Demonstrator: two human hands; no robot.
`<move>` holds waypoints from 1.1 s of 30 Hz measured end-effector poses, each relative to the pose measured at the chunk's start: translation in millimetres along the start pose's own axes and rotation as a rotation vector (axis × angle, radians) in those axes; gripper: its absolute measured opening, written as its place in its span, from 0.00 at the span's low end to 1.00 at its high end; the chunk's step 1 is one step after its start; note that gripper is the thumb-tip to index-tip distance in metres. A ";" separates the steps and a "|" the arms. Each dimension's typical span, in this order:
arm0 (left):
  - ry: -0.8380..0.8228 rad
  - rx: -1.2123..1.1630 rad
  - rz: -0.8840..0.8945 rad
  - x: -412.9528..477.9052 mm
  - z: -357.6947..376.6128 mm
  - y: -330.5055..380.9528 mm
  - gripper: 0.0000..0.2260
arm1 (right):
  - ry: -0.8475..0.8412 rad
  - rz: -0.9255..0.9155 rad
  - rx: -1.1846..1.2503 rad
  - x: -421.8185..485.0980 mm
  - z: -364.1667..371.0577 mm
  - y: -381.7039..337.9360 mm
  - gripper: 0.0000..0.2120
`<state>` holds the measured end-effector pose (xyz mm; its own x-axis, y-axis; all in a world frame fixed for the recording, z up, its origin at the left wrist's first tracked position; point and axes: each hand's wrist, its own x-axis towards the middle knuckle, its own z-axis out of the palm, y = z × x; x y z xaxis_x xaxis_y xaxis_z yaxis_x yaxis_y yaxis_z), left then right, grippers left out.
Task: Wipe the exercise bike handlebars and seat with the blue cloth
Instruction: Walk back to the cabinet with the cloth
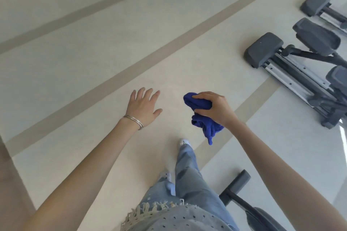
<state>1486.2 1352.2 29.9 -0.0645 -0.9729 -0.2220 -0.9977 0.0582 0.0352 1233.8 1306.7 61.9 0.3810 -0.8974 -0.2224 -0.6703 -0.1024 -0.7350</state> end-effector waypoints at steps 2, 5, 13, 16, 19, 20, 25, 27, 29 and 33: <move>0.012 0.021 -0.022 10.4 -5.1 -2.6 0.29 | -0.011 -0.028 -0.013 16.5 -7.8 -1.2 0.19; 0.025 0.040 -0.061 33.0 -16.5 -1.4 0.29 | -0.045 -0.061 -0.017 41.9 -24.9 -1.6 0.19; 0.079 0.037 -0.132 115.7 -57.8 23.2 0.29 | -0.068 -0.140 -0.018 116.1 -93.2 4.9 0.19; 0.122 0.037 -0.158 140.3 -71.1 32.5 0.30 | -0.081 -0.154 -0.023 140.5 -117.5 7.9 0.19; 0.146 0.030 -0.181 162.0 -84.6 37.0 0.30 | -0.080 -0.180 -0.030 164.6 -137.2 5.8 0.19; 0.144 0.032 -0.185 167.7 -88.8 37.3 0.30 | -0.077 -0.189 -0.031 171.8 -142.1 4.2 0.19; 0.150 0.055 -0.220 195.7 -105.5 26.7 0.30 | -0.068 -0.220 -0.024 205.7 -160.5 -2.0 0.19; 0.147 0.060 -0.215 208.6 -112.2 21.1 0.30 | -0.053 -0.238 -0.030 219.7 -165.6 -3.8 0.18; 0.145 0.052 -0.202 223.5 -117.5 15.7 0.30 | -0.035 -0.241 -0.029 234.5 -169.1 -5.8 0.17; 0.145 0.040 -0.172 259.8 -121.6 2.2 0.30 | -0.024 -0.218 -0.029 269.7 -169.6 -9.3 0.17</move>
<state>1469.8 1072.3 90.8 0.1070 -0.9912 -0.0785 -0.9940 -0.1049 -0.0305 1234.7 992.8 117.4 0.5337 -0.8423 -0.0760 -0.5884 -0.3052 -0.7487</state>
